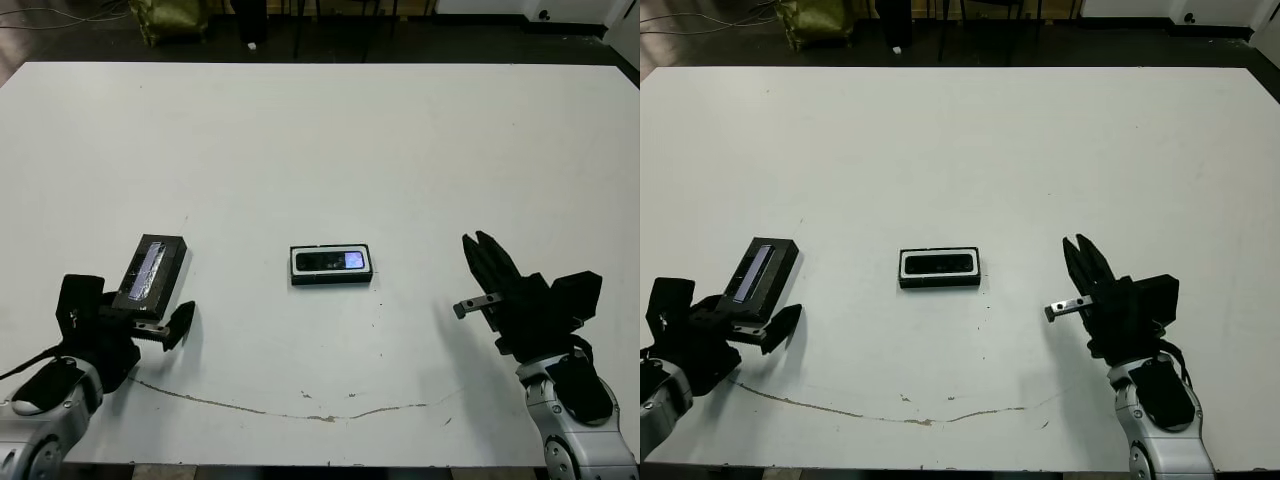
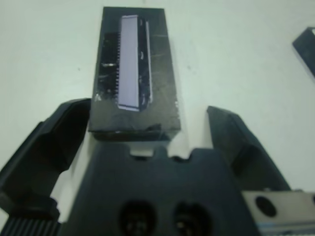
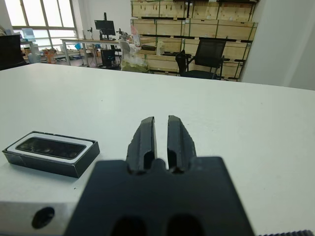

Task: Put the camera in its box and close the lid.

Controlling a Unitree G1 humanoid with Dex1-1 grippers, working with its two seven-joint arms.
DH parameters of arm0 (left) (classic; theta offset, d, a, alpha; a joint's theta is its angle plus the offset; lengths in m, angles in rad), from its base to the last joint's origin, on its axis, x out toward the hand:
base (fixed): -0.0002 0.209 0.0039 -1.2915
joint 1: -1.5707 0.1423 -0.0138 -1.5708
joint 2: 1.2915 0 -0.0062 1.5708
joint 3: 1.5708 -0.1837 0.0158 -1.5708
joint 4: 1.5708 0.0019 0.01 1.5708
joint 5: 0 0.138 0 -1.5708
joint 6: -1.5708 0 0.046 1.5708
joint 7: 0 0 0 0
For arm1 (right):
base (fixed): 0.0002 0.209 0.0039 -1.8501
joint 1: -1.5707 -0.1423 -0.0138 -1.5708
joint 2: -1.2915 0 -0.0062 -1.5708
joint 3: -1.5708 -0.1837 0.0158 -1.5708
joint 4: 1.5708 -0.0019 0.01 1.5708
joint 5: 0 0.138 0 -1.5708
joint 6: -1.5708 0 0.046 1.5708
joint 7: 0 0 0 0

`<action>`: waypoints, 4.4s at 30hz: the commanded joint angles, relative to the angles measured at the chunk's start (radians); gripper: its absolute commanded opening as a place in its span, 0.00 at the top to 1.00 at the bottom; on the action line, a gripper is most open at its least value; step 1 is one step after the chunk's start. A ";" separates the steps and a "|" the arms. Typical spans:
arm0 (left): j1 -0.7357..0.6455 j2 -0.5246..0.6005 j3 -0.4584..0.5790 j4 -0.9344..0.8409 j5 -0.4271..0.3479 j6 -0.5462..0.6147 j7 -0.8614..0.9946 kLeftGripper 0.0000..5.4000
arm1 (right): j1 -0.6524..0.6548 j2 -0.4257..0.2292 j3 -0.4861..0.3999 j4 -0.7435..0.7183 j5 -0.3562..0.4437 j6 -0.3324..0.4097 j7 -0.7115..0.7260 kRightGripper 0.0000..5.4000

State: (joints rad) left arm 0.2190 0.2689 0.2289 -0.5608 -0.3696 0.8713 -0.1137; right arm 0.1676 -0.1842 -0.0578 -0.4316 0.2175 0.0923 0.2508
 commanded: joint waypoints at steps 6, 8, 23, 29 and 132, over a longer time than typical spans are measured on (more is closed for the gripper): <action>0.038 -0.024 -0.014 0.051 0.043 -0.049 0.017 0.44 | 0.019 -0.007 -0.002 -0.018 -0.010 0.046 -0.017 1.00; 0.044 -0.014 -0.021 0.065 0.051 -0.082 -0.003 0.52 | 0.020 -0.004 -0.003 -0.012 -0.006 0.033 -0.013 1.00; 0.065 0.019 -0.040 0.065 0.060 -0.156 -0.068 0.59 | 0.021 -0.009 -0.003 -0.022 -0.011 0.053 -0.014 1.00; 0.073 0.044 -0.033 0.011 0.065 -0.236 -0.115 0.59 | 0.014 -0.008 -0.002 0.016 -0.014 -0.009 0.006 1.00; -0.804 0.199 -0.536 0.920 0.256 -0.771 -1.127 0.59 | 0.020 -0.012 0.018 0.040 -0.033 -0.073 0.031 1.00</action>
State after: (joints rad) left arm -0.5874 0.4698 -0.2948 0.3383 -0.1301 0.0921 -1.2353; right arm 0.1801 -0.1835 -0.0356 -0.3890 0.1814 -0.0095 0.2790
